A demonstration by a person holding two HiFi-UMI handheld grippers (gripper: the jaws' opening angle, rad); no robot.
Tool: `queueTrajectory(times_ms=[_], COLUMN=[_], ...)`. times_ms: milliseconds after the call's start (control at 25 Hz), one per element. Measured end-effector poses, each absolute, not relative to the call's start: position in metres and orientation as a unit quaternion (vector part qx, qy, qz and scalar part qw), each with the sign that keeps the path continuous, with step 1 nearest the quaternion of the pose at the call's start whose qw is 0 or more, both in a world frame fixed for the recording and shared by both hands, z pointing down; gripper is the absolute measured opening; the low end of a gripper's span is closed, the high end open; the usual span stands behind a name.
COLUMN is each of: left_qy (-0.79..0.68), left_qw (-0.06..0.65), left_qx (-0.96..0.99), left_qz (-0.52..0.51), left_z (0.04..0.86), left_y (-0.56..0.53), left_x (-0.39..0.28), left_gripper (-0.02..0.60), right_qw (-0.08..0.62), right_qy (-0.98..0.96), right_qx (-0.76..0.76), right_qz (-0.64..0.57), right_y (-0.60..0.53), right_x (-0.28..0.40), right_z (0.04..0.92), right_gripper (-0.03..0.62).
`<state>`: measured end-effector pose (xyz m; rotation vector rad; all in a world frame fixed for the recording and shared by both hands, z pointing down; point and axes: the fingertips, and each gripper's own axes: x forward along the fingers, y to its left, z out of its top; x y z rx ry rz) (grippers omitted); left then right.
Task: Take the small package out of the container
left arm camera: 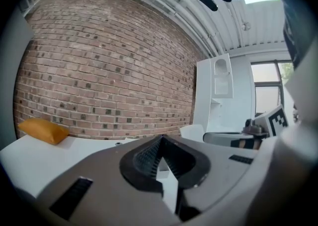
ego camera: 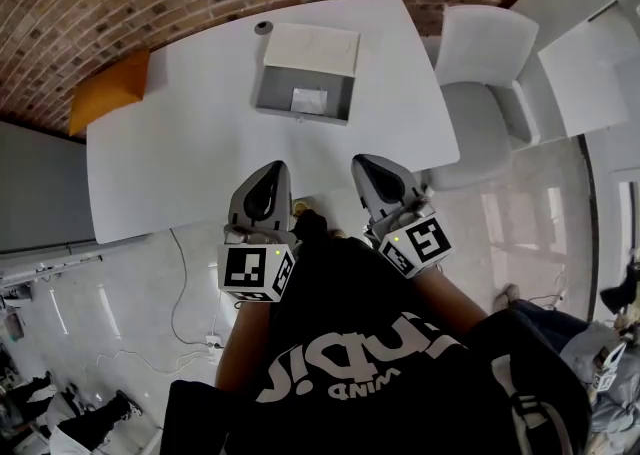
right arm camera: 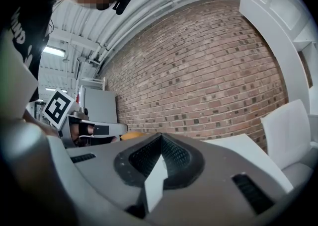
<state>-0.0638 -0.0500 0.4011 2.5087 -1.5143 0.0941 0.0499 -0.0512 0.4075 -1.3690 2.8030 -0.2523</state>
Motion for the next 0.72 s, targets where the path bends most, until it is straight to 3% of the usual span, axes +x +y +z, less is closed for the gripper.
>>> queueTrajectory(times_ms=[720], left_qy=[-0.466], left_qw=[0.097], left_qx=[0.879], left_qz=[0.026], left_z=[0.395], left_y=[-0.170], left_x=[-0.088], left_gripper=[0.005], right_qw=[-0.010], right_qy=[0.888], right_qx=[-0.454], right_qz=[-0.072], right_y=[-0.149], right_x=[0.004], right_z=[0.403], right_gripper=[-0.003])
